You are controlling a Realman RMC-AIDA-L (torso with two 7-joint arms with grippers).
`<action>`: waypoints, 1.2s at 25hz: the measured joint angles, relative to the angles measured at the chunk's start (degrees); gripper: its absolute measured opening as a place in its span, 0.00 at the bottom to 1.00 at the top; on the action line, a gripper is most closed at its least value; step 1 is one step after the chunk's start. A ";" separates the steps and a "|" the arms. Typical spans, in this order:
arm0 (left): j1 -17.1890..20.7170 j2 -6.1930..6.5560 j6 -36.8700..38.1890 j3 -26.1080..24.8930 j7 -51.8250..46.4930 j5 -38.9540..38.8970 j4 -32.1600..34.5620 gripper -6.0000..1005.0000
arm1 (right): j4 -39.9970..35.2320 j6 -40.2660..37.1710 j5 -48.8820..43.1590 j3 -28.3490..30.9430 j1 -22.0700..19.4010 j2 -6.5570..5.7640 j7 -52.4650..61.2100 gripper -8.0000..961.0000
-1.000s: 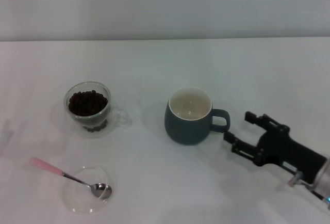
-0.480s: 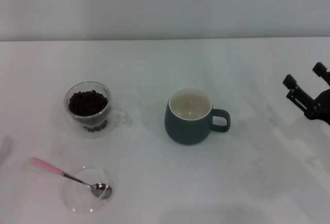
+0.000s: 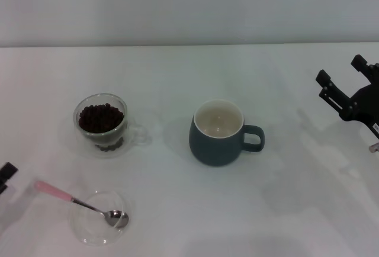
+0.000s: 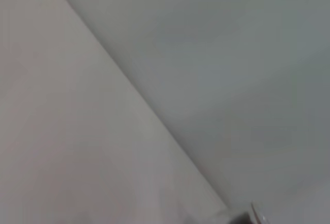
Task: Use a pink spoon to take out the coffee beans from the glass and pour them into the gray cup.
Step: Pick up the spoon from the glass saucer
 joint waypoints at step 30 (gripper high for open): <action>-4.52 -1.19 3.47 2.05 2.45 6.34 -3.06 0.78 | -1.26 0.36 -0.32 -0.06 0.23 0.09 -0.08 0.89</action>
